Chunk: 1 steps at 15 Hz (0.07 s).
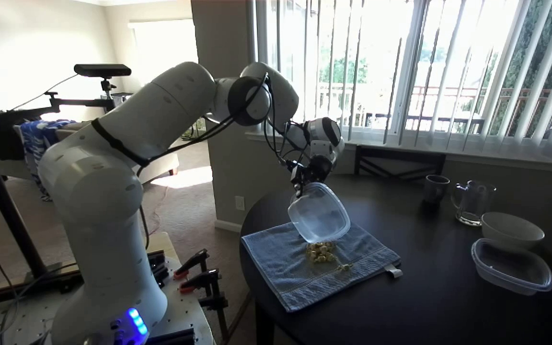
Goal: Pour out the sweets from the bowl
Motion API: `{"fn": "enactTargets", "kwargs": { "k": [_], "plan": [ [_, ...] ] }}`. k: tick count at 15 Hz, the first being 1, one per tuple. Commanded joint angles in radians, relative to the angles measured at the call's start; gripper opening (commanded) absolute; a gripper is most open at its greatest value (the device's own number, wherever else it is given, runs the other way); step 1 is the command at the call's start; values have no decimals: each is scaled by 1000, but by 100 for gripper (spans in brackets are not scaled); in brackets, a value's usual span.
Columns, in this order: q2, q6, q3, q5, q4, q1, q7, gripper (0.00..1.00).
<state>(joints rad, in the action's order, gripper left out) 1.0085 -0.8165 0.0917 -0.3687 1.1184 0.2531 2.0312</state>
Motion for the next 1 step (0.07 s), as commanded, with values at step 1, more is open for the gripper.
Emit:
{"fn": "enactTargets", "kwargs": {
  "k": [1],
  "plan": [
    [14,-5,6,-12,-33,8,-4,1]
  ]
}}
